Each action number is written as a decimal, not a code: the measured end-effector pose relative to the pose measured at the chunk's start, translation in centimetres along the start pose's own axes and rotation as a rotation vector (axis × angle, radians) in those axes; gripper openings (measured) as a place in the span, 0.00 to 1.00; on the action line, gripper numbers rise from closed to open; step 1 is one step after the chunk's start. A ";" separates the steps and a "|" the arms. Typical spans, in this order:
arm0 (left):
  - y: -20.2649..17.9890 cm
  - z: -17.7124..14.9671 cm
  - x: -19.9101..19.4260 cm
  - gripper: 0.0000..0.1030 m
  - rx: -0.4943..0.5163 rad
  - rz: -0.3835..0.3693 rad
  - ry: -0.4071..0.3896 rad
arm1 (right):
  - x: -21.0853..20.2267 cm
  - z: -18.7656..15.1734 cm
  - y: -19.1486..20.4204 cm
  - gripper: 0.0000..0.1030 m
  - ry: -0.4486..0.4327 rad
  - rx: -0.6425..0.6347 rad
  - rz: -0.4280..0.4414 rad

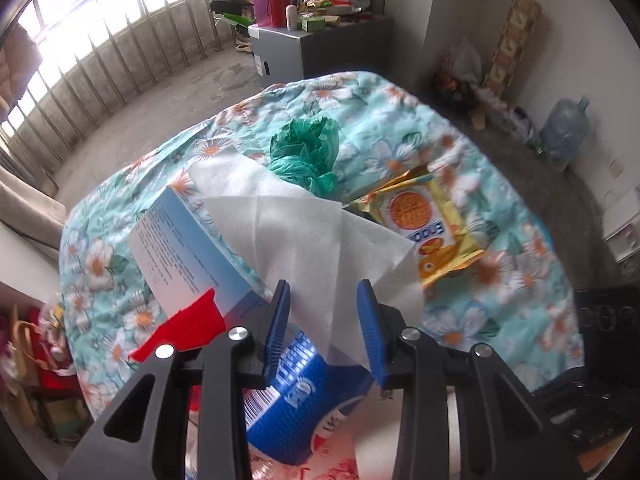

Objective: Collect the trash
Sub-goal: 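Grasp the white tissue with the left tool and lift it, then carry the tissue over the blue wastebasket and open the left tool, then grasp the green plastic bag with the left tool while the right tool grasps the Enaak packet, then lift the Enaak snack packet with the right tool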

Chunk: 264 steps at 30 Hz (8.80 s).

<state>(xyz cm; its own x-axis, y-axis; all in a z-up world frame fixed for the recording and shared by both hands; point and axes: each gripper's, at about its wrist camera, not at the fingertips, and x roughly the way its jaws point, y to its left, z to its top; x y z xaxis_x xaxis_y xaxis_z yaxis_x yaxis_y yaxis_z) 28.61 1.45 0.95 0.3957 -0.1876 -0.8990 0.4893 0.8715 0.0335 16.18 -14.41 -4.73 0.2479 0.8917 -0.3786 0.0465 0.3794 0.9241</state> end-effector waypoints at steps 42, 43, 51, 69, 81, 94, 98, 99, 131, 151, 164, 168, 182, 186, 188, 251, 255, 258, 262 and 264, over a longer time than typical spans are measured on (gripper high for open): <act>2.0 -2.1 -11.8 0.01 -0.101 -0.002 -0.339 | -1.2 0.0 1.5 0.01 -0.089 -0.073 0.068; 1.9 -2.2 -12.2 0.01 -0.100 -0.003 -0.348 | -1.1 0.0 1.5 0.01 -0.096 -0.074 0.068; 0.6 -2.4 -15.3 0.01 -0.088 -0.035 -0.415 | -2.4 0.4 1.4 0.01 -0.171 -0.083 0.075; -8.9 0.1 -17.0 0.01 0.063 -0.136 -0.442 | -8.1 -0.1 -0.9 0.01 -0.392 -0.065 0.114; -19.3 3.5 -13.8 0.01 0.196 -0.225 -0.386 | -13.8 -0.8 -5.7 0.01 -0.554 -0.004 0.130; -34.0 8.1 -2.2 0.01 0.310 -0.373 -0.199 | -21.9 -2.2 -15.5 0.01 -0.762 0.177 0.068; -39.1 8.7 2.1 0.01 0.370 -0.388 -0.173 | -24.6 -2.5 -19.7 0.01 -0.820 0.252 0.021; -40.1 8.8 3.1 0.01 0.373 -0.394 -0.160 | -25.2 -2.3 -21.1 0.02 -0.828 0.280 0.002; -35.9 9.4 5.2 0.58 0.264 -0.347 -0.073 | -26.6 -1.6 -28.8 0.66 -0.841 0.380 -0.372; -3.1 3.3 -10.7 0.68 -0.170 -0.222 -0.283 | -9.9 7.3 -8.6 0.58 -0.356 -0.040 -0.170; 5.3 7.8 2.1 0.71 -0.187 -0.125 -0.012 | -0.8 13.2 -7.9 0.46 -0.152 -0.010 -0.251; 6.2 9.1 5.1 0.71 -0.207 -0.123 0.025 | -0.4 13.9 -8.1 0.43 -0.133 -0.004 -0.252; 6.2 10.9 10.2 0.71 -0.187 -0.110 0.105 | 0.8 15.3 -8.1 0.27 -0.111 0.011 -0.226; 6.0 11.0 10.3 0.71 -0.182 -0.151 0.134 | 1.0 15.5 -7.7 0.27 -0.108 0.008 -0.219; 5.8 11.0 10.2 0.71 -0.178 -0.180 0.141 | 1.1 15.5 -7.7 0.27 -0.106 0.009 -0.212; 0.2 5.6 -9.8 0.36 -0.182 -0.182 -0.270 | -10.2 5.6 -6.3 0.02 -0.375 0.040 0.011; -1.4 4.4 -11.4 0.36 -0.174 -0.197 -0.294 | -11.0 4.8 -6.2 0.02 -0.399 0.037 0.032; -2.7 3.0 -12.7 0.36 -0.178 -0.225 -0.320 | -11.5 4.0 -6.0 0.02 -0.415 0.032 0.045; -5.1 1.1 -13.9 0.36 -0.160 -0.245 -0.351 | -12.3 2.6 -6.0 0.02 -0.436 0.029 0.053; -6.1 0.4 -14.2 0.36 -0.142 -0.237 -0.365 | -12.6 1.9 -5.9 0.02 -0.445 0.027 0.054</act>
<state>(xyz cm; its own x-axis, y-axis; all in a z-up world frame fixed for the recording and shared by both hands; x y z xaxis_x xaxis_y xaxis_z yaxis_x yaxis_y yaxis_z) 20.29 -1.43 13.72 0.5464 -0.5142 -0.6611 0.4977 0.8342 -0.2375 14.67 -28.32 -5.28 0.6426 0.7150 -0.2755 0.0459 0.3230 0.9453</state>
